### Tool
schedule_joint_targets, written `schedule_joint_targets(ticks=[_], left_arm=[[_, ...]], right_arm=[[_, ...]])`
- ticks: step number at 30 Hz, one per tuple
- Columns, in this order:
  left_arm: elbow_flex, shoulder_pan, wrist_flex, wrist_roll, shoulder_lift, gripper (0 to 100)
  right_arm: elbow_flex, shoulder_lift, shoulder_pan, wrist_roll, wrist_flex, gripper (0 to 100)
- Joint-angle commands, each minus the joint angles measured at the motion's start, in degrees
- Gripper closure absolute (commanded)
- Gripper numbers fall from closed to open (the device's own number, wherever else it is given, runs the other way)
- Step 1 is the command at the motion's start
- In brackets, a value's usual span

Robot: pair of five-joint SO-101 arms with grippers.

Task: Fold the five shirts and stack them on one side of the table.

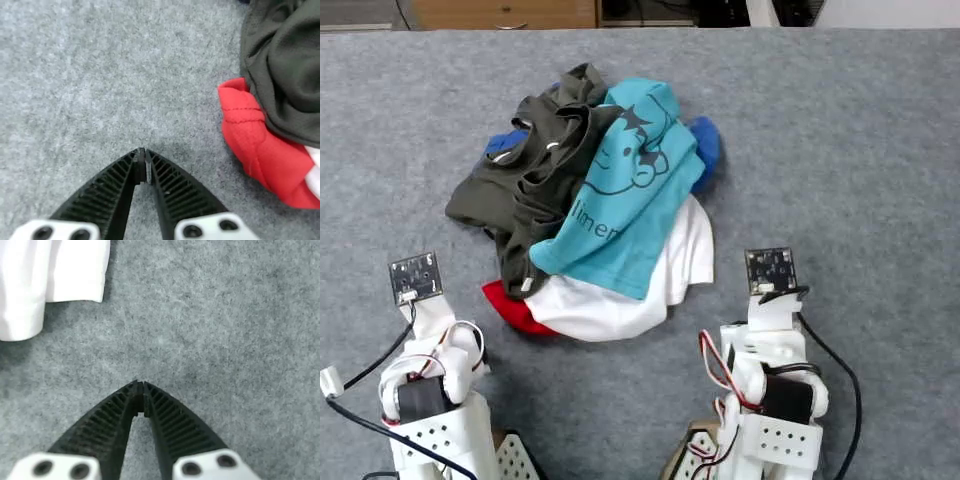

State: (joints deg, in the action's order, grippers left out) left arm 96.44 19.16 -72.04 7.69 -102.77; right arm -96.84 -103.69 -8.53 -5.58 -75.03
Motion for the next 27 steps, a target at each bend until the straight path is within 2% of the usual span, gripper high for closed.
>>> schedule_joint_targets(ticks=[1, 21, 27], left_arm=[[0.53, 0.62, -0.18, 0.0, -0.48, 98], [0.53, 0.26, -0.18, -0.09, -0.48, 98], [0.44, -5.54, -0.18, -0.09, -0.48, 98]], right_arm=[[0.04, -4.97, 0.22, 0.53, -0.35, 99.3], [0.04, -4.97, 0.22, 0.53, -0.35, 99.3], [0.04, -4.97, 0.22, 0.53, -0.35, 99.3]])
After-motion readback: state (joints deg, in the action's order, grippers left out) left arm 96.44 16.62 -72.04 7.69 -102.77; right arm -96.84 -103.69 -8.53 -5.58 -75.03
